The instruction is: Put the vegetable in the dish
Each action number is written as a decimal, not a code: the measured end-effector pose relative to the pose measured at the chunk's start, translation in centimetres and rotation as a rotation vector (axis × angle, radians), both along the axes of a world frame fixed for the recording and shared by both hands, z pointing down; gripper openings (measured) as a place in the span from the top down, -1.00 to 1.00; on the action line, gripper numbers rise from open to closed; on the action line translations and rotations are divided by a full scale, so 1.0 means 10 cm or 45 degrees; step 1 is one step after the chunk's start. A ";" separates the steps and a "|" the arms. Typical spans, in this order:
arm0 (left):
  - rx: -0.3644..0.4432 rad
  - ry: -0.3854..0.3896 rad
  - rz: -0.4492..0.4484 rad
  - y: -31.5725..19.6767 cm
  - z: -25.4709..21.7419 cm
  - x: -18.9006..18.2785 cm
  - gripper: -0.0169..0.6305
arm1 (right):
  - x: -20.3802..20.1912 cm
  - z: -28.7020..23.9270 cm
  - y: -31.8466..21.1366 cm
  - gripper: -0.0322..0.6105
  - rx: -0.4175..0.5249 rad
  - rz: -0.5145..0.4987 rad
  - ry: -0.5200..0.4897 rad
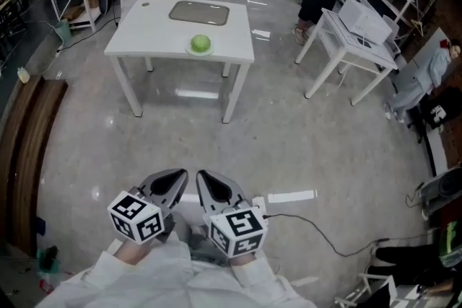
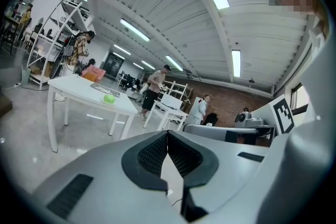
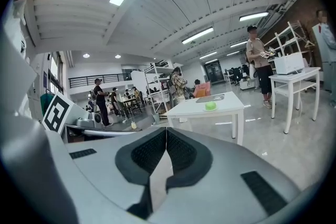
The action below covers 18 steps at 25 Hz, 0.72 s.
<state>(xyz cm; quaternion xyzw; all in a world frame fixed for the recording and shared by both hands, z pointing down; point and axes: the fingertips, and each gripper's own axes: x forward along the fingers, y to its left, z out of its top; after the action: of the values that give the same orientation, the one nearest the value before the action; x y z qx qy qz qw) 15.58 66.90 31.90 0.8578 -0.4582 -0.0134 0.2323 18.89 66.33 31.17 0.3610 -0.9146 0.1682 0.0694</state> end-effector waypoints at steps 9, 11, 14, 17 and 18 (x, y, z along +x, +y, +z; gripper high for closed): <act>-0.040 0.000 0.022 -0.21 0.10 0.09 0.92 | 0.02 0.10 -0.26 0.86 -0.042 0.004 0.006; -0.031 0.005 0.011 -0.34 0.10 0.04 0.92 | 0.00 0.09 -0.39 0.86 -0.029 0.005 0.005; -0.021 0.012 0.009 -0.57 0.08 -0.07 0.92 | -0.11 0.08 -0.61 0.86 -0.008 0.001 -0.001; -0.009 0.002 0.013 -0.87 0.06 -0.23 0.92 | -0.25 0.06 -0.91 0.86 -0.003 0.012 -0.010; -0.003 0.005 0.012 -0.98 0.04 -0.28 0.92 | -0.30 0.05 -1.02 0.86 0.001 0.014 -0.012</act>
<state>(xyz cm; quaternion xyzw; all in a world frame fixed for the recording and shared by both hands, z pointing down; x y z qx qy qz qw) 12.78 57.14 32.31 0.8598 -0.4536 -0.0134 0.2343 15.85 56.17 31.69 0.3652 -0.9131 0.1698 0.0642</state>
